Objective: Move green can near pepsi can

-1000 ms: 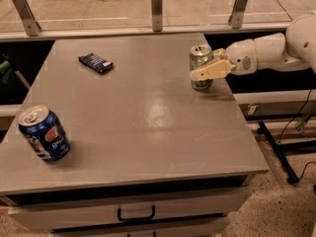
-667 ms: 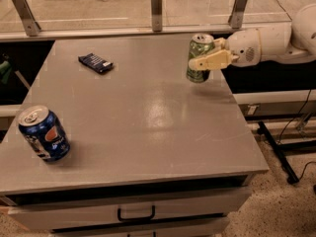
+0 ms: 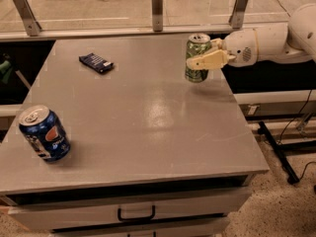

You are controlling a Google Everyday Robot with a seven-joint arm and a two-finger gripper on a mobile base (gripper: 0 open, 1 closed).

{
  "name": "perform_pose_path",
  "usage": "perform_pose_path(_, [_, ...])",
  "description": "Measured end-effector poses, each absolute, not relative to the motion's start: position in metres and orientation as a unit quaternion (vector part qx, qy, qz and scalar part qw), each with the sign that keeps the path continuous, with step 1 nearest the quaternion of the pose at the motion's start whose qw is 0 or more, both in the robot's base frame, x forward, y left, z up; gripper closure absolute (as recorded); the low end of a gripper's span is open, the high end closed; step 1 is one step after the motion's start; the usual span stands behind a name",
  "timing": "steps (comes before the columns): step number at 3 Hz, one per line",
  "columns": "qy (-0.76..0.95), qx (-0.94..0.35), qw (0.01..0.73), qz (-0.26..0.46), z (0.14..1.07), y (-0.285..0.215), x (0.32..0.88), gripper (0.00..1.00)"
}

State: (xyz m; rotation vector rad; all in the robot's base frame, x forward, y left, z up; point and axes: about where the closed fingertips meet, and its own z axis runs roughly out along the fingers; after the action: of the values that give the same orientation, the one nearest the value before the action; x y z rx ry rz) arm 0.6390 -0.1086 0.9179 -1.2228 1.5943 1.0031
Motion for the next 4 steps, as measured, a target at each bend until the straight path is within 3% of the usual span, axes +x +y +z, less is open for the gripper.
perform_pose_path(1, [0.619, -0.513, 0.416, 0.424, 0.91, -0.079, 0.634, 1.0])
perform_pose_path(3, [0.514, -0.583, 0.378, 0.503, 0.91, 0.049, 0.588, 1.0])
perform_pose_path(4, [0.507, -0.586, 0.374, 0.51, 0.91, 0.059, 0.582, 1.0])
